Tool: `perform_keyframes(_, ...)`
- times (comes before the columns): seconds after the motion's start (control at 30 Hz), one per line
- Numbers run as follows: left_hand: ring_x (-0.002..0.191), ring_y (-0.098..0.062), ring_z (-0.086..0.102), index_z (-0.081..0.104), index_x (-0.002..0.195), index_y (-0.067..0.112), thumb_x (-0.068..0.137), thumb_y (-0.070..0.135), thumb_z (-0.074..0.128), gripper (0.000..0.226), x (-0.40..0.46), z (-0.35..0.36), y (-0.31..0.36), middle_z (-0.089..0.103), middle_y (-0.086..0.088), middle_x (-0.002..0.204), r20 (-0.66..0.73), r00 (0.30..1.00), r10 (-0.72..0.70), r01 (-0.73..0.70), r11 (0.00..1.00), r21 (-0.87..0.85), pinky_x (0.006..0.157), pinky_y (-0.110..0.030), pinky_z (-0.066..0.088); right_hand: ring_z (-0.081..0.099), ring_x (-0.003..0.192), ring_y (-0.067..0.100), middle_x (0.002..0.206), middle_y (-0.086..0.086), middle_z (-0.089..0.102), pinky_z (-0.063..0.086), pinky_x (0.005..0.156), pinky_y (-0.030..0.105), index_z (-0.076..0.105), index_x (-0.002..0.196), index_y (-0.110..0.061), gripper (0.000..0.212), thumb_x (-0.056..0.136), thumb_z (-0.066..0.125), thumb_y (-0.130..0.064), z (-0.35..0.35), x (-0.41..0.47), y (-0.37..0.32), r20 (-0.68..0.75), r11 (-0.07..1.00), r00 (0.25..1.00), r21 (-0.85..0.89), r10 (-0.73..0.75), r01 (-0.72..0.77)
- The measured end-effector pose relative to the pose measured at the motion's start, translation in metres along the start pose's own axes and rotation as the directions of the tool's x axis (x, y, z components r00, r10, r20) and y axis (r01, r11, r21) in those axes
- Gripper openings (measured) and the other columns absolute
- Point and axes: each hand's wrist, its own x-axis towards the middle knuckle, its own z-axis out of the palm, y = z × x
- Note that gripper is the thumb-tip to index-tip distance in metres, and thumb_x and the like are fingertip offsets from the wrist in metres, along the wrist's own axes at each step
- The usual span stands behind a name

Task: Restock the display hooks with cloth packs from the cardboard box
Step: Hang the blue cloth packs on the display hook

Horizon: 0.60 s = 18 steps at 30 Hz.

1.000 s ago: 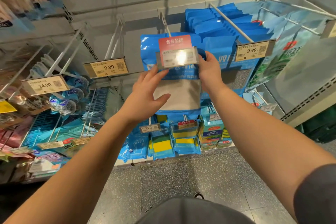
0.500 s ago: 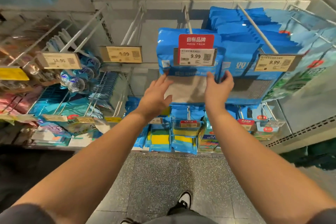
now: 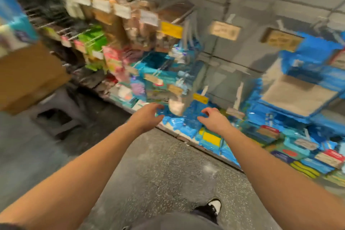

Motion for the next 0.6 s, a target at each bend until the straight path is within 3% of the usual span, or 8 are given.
perform_keyframes(0.1, 0.124, -0.023, 0.059, 0.062, 0.131, 0.024, 0.092, 0.035, 0.060, 0.040, -0.063, -0.044, -0.090, 0.062, 0.001, 0.134, -0.052, 0.990, -0.131, 0.132, 0.991, 0.013, 0.103, -0.034, 0.046, 0.054, 0.124, 0.027, 0.137, 0.012, 0.056, 0.040, 0.098, 0.031, 0.057, 0.133, -0.009, 0.046, 0.094, 0.062, -0.032, 0.054, -0.009, -0.091, 0.117, 0.986, 0.985, -0.085, -0.131, 0.141)
perform_keyframes(0.3, 0.125, -0.024, 0.056, 0.059, 0.135, 0.025, 0.099, 0.036, 0.056, 0.038, -0.172, -0.129, -0.222, 0.058, 0.002, 0.139, -0.095, 0.924, -0.370, 0.374, 0.927, 0.030, 0.104, -0.040, 0.047, 0.050, 0.130, 0.026, 0.144, 0.010, 0.053, 0.039, 0.101, 0.030, 0.055, 0.137, -0.014, 0.045, 0.097, 0.057, -0.034, 0.140, -0.023, -0.259, 0.302, 0.892, 0.901, -0.232, -0.313, 0.388)
perform_keyframes(0.47, 0.122, -0.023, 0.057, 0.061, 0.130, 0.023, 0.100, 0.032, 0.054, 0.032, -0.225, -0.188, -0.310, 0.061, -0.001, 0.133, -0.148, 0.867, -0.477, 0.482, 0.876, 0.002, 0.102, -0.039, 0.046, 0.054, 0.126, 0.026, 0.140, 0.009, 0.055, 0.042, 0.101, 0.031, 0.053, 0.139, -0.013, 0.048, 0.098, 0.056, -0.038, 0.195, -0.015, -0.381, 0.399, 0.802, 0.820, -0.271, -0.410, 0.533)
perform_keyframes(0.6, 0.131, -0.021, 0.051, 0.056, 0.139, 0.020, 0.103, 0.033, 0.051, 0.039, -0.238, -0.237, -0.375, 0.056, -0.001, 0.142, -0.189, 0.833, -0.520, 0.525, 0.851, -0.029, 0.109, -0.037, 0.041, 0.056, 0.122, 0.024, 0.139, 0.007, 0.055, 0.045, 0.099, 0.032, 0.054, 0.138, -0.015, 0.049, 0.097, 0.056, -0.040, 0.233, 0.006, -0.475, 0.428, 0.735, 0.756, -0.258, -0.495, 0.627)
